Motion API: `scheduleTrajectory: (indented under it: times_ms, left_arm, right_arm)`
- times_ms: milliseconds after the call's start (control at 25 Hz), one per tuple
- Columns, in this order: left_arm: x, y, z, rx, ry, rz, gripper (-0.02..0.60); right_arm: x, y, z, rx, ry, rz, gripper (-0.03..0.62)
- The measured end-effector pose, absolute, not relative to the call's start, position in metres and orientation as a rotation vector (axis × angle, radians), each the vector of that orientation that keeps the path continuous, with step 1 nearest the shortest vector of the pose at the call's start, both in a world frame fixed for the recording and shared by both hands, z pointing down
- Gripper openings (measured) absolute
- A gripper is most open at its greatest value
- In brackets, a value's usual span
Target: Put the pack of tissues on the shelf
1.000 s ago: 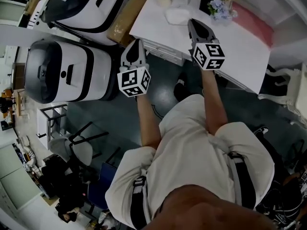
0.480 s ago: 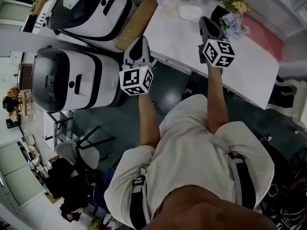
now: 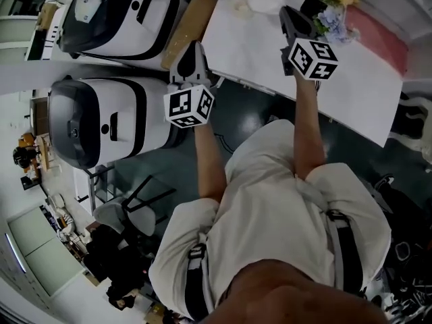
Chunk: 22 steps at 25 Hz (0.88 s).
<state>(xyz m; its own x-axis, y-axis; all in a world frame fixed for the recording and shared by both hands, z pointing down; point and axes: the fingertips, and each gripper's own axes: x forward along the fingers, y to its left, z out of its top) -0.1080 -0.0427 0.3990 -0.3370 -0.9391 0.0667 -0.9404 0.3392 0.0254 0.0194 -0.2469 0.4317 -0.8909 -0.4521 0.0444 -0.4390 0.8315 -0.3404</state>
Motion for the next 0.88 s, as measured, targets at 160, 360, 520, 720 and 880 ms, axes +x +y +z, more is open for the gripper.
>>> scheduleTrajectory:
  times_ms: [160,360,520,720,880]
  left_arm:
    - [-0.118,-0.05,0.401,1.781,-2.511,0.05,0.011]
    - [-0.119,-0.055,0.41,1.783,-2.488,0.012,0.011]
    - [-0.109,-0.05,0.426,1.766,-2.463,-0.015,0.011]
    - [-0.122,-0.039,0.447,1.736,-2.439,-0.009,0.011]
    - [-0.133,-0.049,0.44,1.777,-2.429,-0.035,0.011]
  right_arm:
    - [0.012,-0.253,0.428,-0.705,2.956,-0.52,0.067]
    - [0.005,-0.248,0.428,-0.701,2.98,-0.473,0.069]
    - [0.011,-0.243,0.444,-0.701,3.022,-0.494,0.068]
    - [0.016,-0.236,0.455,-0.717,3.047,-0.475,0.067]
    - [0.021,-0.242,0.444,-0.77,3.009,-0.434,0.069]
